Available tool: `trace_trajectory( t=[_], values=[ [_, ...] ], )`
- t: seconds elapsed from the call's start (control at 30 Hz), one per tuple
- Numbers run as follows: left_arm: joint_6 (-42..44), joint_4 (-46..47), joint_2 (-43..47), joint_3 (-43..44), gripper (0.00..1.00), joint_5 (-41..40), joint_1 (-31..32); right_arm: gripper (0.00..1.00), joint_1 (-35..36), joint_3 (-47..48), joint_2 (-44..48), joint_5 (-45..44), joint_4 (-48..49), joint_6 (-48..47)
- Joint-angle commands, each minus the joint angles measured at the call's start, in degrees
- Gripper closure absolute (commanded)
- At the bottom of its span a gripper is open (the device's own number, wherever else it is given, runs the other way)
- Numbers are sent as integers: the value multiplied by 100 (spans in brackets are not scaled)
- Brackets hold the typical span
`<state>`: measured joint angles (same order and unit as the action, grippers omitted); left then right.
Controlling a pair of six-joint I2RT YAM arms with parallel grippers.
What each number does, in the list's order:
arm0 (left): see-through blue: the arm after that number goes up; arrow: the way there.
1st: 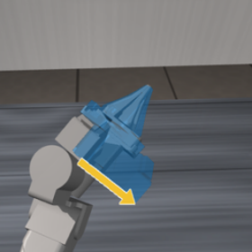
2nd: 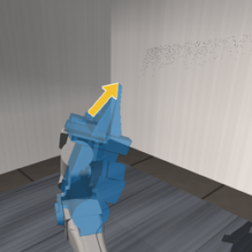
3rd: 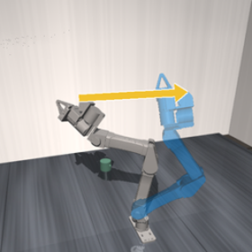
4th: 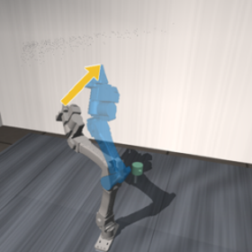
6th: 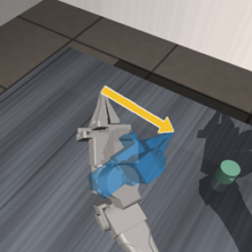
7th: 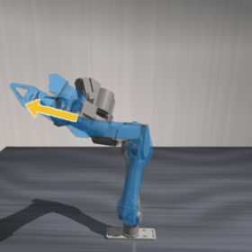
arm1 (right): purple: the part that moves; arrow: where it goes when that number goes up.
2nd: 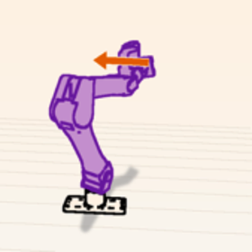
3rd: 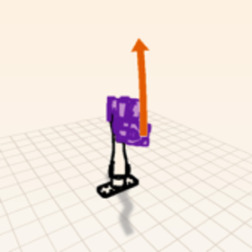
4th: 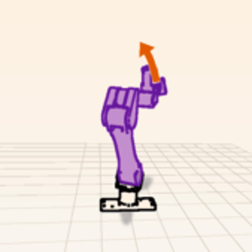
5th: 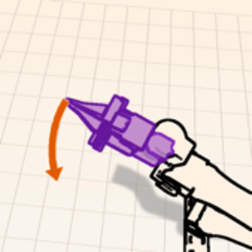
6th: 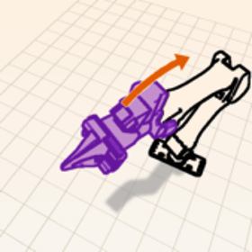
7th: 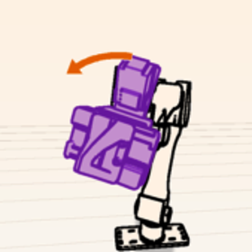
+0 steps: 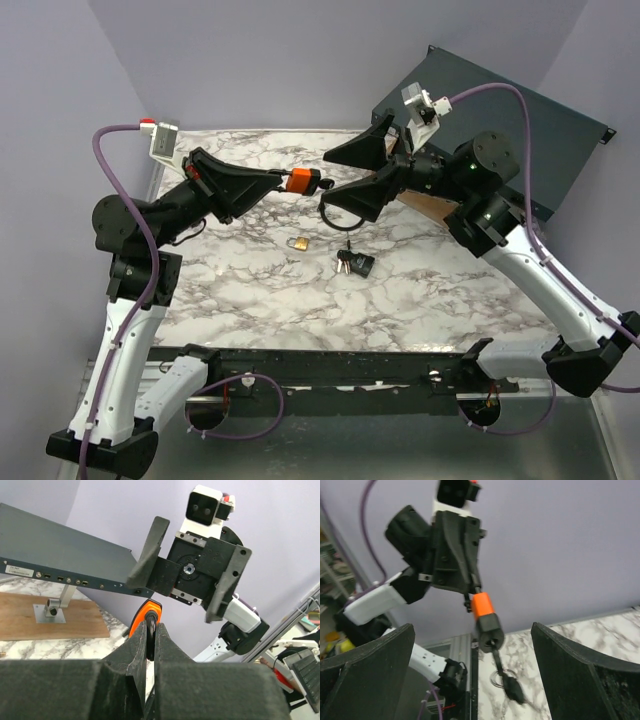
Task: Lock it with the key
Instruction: Lock the lock.
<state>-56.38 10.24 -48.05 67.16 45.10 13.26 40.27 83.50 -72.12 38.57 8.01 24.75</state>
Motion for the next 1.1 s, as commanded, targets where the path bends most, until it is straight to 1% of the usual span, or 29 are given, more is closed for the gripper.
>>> trace_trajectory(
  t=[0.0, 0.07, 0.1, 0.2, 0.3, 0.53, 0.7, 1.07],
  values=[
    [-523, 685, -37, 96, 100, -115, -33, 1, -63, -55, -311, 1505, 1744, 1029],
    [-637, 819, -46, 100, 100, -114, -31, 3, -63, -104, -447, 1712, 2270, 1435],
    [-693, 867, -51, 105, 100, -109, -32, 6, -64, -123, -508, 1733, 2485, 1580],
    [-779, 946, -55, 139, 100, -124, -34, 12, -63, -205, -622, 1769, 2914, 1893],
    [-863, 993, -64, 183, 100, -93, -34, 15, -68, -267, -633, 1647, 2907, 1898],
    [-902, 981, -41, 138, 100, -190, -34, 30, -56, -491, -507, 1351, 3037, 2002],
    [-995, 1089, -46, 70, 100, -240, -33, 35, 9, -721, -461, 1122, 3109, 2045],
    [-989, 1042, -38, -32, 100, -230, -34, 43, 235, -548, -578, 614, 2881, 1842]
  ],
)
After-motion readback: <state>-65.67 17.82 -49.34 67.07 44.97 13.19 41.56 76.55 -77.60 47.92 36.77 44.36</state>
